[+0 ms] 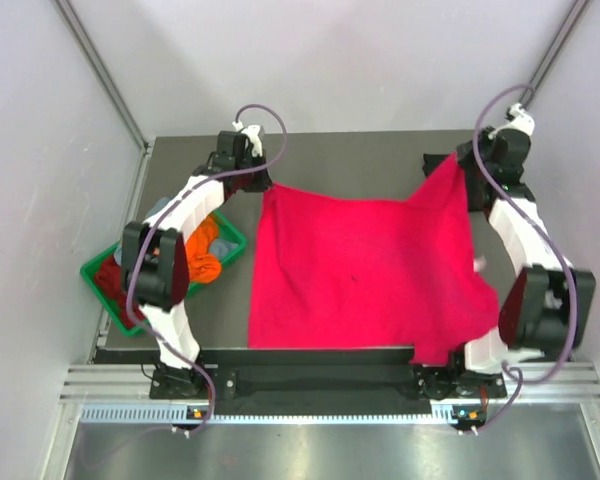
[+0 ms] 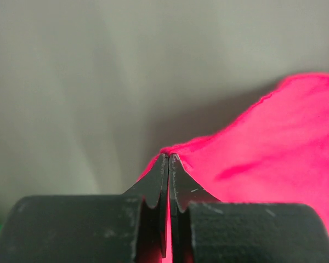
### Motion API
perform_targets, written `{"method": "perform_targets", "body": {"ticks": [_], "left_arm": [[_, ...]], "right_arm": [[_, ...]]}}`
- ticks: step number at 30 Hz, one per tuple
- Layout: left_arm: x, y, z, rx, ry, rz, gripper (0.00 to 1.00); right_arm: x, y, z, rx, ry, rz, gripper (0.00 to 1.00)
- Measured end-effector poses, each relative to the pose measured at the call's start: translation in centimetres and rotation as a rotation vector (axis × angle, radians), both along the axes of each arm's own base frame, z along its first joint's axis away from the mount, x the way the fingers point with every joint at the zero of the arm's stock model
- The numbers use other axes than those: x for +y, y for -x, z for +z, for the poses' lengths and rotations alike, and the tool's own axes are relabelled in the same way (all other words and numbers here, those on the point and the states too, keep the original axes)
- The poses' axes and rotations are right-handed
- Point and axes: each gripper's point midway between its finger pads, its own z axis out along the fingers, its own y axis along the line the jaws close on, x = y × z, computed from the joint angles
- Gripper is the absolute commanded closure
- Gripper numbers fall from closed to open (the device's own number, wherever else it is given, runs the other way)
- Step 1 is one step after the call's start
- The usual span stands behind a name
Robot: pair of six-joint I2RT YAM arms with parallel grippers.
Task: Fold and stack the t-shirts
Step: Flatten the tshirt out
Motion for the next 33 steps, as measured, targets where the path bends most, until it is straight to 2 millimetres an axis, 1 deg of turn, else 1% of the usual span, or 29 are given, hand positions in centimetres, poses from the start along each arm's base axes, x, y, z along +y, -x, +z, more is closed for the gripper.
{"method": "perform_targets", "body": {"ticks": [3,6,9,11,15,21,28,30,31,33], "left_arm": [[0.9,-2.9,-2.9,0.037,-0.020,0.021,1.00],[2.2,-5.4,-4.2,0.040,-0.031,0.045,1.00],[3.7,-7.5,-4.5,0.026,-0.033,0.071,1.00],[4.5,-8.6,-4.2,0.008,-0.033,0.080,1.00],[5.5,-10.0,-4.0,-0.012,-0.039,0.072,1.00],[5.9,-9.8,-5.0,-0.010,-0.095,0.025,1.00],[6.1,-9.5,-5.3,0.002,-0.131,-0.004,1.00],[6.2,-9.3,-5.7,0.007,-0.138,-0.004,1.00],[6.2,-9.2,-5.9,0.013,-0.139,-0.004,1.00],[6.2,-8.8,-6.6,0.028,-0.139,-0.007,1.00]], "right_arm": [[1.8,-3.9,-1.3,-0.032,-0.044,0.093,1.00],[3.2,-8.1,-2.4,-0.051,-0.096,0.172,1.00],[4.1,-11.8,-3.2,-0.059,-0.135,0.219,1.00],[4.4,-13.6,-3.4,-0.065,-0.154,0.236,1.00],[4.6,-15.7,-3.3,-0.076,-0.175,0.251,1.00],[4.4,-15.7,-3.7,-0.043,-0.179,0.241,1.00],[4.2,-15.2,-4.3,0.010,-0.162,0.217,1.00],[3.9,-14.3,-4.6,0.026,-0.140,0.187,1.00],[3.9,-13.3,-4.6,0.037,-0.125,0.162,1.00],[3.8,-11.6,-4.0,0.039,-0.099,0.129,1.00]]}}
